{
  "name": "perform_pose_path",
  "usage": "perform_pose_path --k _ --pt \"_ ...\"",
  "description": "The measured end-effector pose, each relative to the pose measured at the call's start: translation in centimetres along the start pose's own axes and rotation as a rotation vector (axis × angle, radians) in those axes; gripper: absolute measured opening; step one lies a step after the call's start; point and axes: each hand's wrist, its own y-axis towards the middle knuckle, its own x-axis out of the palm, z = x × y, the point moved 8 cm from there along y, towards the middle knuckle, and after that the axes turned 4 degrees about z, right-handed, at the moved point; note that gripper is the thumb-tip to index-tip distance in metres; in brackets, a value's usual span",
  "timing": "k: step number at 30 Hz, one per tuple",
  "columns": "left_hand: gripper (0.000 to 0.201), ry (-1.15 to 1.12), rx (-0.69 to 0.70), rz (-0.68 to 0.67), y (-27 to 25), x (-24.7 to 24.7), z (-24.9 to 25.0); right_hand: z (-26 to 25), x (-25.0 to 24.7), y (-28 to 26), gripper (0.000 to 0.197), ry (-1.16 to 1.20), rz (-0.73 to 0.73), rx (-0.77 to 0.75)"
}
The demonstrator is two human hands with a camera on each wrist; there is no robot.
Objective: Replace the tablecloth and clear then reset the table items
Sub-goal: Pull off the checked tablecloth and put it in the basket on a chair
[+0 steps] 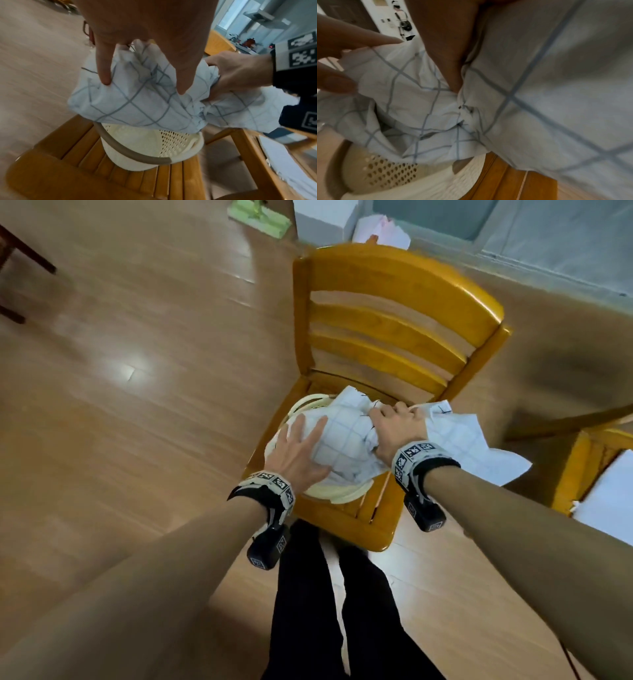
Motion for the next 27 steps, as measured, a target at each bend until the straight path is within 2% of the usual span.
perform_pose_path --k 5,7,10,13,16,21,25,27 --pt "0.093 0.122 0.049 -0.107 5.3 1.3 -0.4 0.5 1.4 2.6 0.066 -0.007 -0.036 0.057" --pt "0.099 0.085 0.047 -0.175 6.0 1.8 -0.2 0.3 1.6 2.8 0.064 -0.01 -0.04 0.071" --pt "0.109 0.044 0.106 -0.19 6.2 1.5 0.7 0.4 1.9 2.5 0.065 0.011 -0.028 0.11" --pt "0.108 0.096 0.157 -0.204 7.0 1.4 1.5 0.7 2.8 2.0 0.066 0.053 -0.052 0.153" --pt "0.106 0.145 0.144 -0.246 7.8 2.0 1.4 0.7 3.5 1.8 0.068 0.104 -0.094 0.167" --pt "0.099 0.128 0.141 -0.159 8.2 1.9 0.2 -0.1 3.0 1.7 0.075 0.131 -0.069 0.122" --pt "0.097 0.057 0.135 -0.123 8.2 2.0 -1.0 -0.1 1.7 0.6 0.081 0.164 0.029 0.052" --pt "0.096 0.042 0.137 -0.13 8.0 2.2 -1.2 1.1 1.2 -1.3 0.091 0.186 0.045 0.08"
